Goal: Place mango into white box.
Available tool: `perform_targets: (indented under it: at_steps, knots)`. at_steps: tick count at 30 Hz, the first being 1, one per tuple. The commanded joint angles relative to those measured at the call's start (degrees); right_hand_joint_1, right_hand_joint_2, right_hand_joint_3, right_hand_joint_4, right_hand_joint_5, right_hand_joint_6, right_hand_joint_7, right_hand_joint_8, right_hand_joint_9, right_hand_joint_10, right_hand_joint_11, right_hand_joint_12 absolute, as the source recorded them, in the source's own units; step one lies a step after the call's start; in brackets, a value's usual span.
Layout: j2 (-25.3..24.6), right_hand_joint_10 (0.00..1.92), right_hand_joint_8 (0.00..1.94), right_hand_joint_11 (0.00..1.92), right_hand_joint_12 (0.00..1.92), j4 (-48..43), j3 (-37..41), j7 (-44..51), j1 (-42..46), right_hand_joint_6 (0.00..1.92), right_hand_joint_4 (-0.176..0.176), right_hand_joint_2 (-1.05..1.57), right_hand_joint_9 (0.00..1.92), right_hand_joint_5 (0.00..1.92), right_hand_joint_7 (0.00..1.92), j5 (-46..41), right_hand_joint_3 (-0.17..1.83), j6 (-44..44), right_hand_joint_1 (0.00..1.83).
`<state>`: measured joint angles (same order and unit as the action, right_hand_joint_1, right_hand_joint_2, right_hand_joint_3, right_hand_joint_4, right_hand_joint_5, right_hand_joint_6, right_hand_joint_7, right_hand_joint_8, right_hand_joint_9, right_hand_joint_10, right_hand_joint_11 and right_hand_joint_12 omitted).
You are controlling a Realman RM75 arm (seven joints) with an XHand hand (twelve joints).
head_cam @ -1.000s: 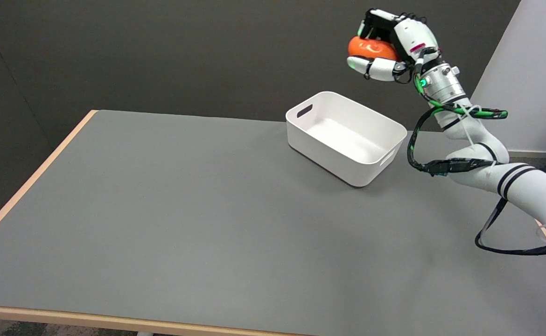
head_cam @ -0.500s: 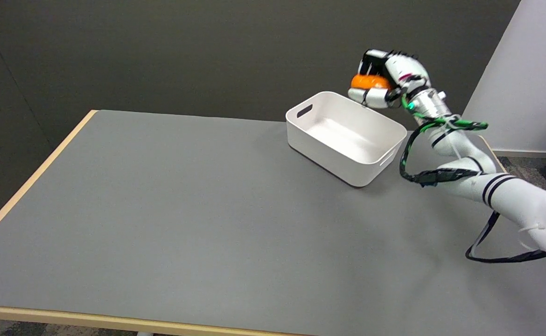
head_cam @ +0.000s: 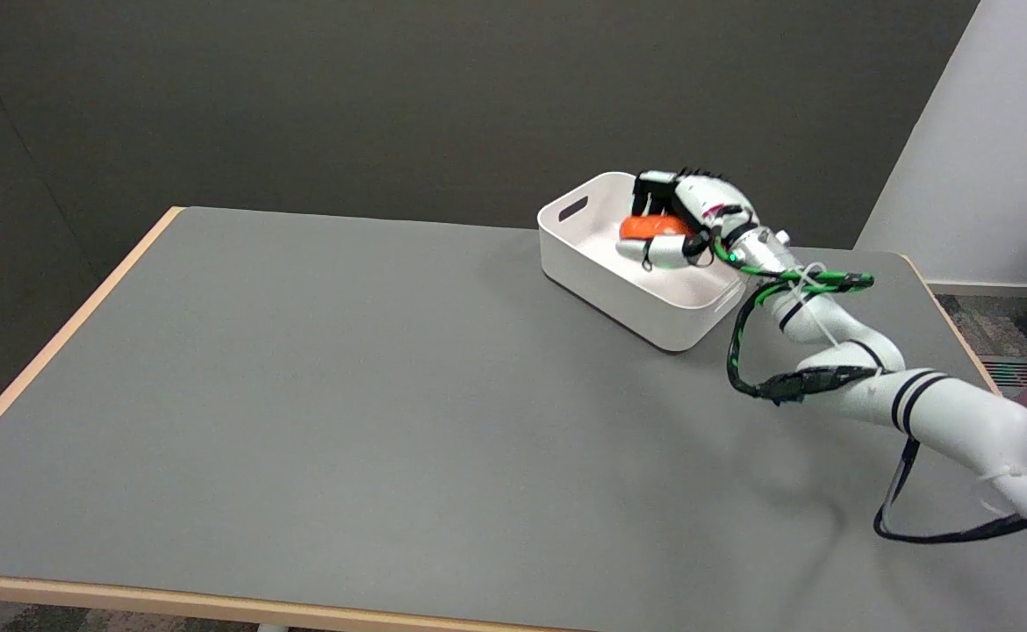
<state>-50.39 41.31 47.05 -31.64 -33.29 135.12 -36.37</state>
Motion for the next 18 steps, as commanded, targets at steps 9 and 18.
perform_targets:
  at_steps: [9, 18]
  knots:
    - [0.53, 0.34, 0.09, 0.00, 1.05, 5.65, 4.53, 0.38, 7.30, 0.23, 0.073, 0.56, 0.00, 0.02, 0.00, -0.63, 0.93, 5.14, 0.29]
    - [0.81, 0.21, 0.01, 0.00, 0.93, 10.59, 9.39, 0.38, 10.02, 0.19, 0.076, 0.56, 0.00, 0.01, 0.00, -0.63, 0.92, 4.85, 0.29]
